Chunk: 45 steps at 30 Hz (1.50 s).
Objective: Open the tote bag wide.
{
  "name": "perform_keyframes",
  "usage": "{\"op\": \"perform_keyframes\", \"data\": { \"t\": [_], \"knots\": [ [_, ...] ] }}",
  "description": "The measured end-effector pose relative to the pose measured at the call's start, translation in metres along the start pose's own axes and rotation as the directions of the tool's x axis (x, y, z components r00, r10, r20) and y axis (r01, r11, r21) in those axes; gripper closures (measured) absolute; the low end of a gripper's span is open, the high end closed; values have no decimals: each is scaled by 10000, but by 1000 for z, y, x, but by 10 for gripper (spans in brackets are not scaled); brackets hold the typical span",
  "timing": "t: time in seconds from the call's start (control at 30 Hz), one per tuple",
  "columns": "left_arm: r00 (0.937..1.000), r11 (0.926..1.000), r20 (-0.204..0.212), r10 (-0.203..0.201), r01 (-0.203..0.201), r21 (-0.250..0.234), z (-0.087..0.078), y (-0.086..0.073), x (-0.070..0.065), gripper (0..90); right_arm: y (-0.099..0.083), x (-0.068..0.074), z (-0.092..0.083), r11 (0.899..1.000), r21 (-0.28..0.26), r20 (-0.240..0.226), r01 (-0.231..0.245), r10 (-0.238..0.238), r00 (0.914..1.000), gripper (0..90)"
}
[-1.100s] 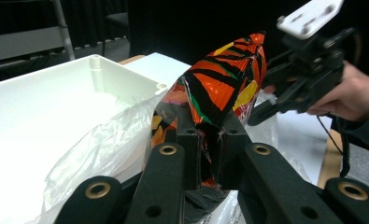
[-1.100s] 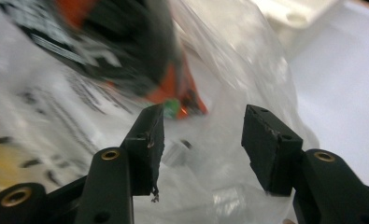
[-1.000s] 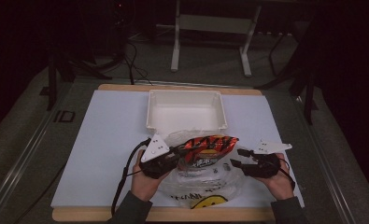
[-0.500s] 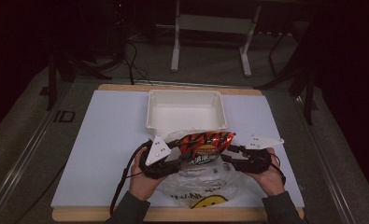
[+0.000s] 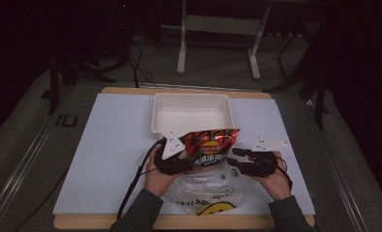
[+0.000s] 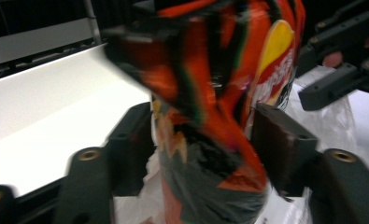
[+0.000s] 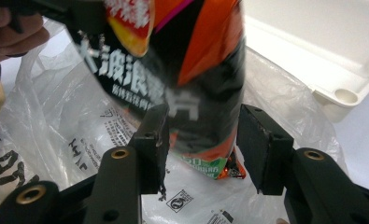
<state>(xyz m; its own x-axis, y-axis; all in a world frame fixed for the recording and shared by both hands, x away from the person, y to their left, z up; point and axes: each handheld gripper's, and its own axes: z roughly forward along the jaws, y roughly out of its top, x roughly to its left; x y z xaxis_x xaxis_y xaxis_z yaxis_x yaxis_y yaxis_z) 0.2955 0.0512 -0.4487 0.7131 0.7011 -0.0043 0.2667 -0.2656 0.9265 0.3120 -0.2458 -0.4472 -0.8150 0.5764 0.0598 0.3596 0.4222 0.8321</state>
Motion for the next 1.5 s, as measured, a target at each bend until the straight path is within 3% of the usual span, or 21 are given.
{"op": "perform_keyframes", "data": {
  "t": [0.2,0.37,0.63,0.97,1.0,1.3,1.5],
  "knots": [
    [9973,9976,-323,-653,660,200,5,1,8,592,-3,-2,1,10000,78,31,-43,43,10000,536],
    [9970,9967,66,-765,763,288,3,0,12,724,-7,-5,0,9998,196,155,-95,92,9998,532],
    [9919,9939,659,-1089,1075,232,0,1,14,844,-18,-5,5,9971,758,488,28,-65,9988,528],
    [9820,9888,1166,-1484,1494,5,-5,4,12,883,-31,-12,17,9919,1260,761,-157,62,9971,533],
    [9774,9857,1307,-1662,1686,-77,-7,6,11,883,-33,-13,18,9911,1317,811,-199,92,9967,534],
    [9685,9797,1649,-1864,1959,-429,-16,11,9,894,-44,-19,30,9851,1684,1108,-341,155,9937,544],
    [9643,9769,1870,-1874,2029,-675,-22,19,6,896,-43,-17,29,9867,1604,1130,-274,92,9935,544]
  ]
}}
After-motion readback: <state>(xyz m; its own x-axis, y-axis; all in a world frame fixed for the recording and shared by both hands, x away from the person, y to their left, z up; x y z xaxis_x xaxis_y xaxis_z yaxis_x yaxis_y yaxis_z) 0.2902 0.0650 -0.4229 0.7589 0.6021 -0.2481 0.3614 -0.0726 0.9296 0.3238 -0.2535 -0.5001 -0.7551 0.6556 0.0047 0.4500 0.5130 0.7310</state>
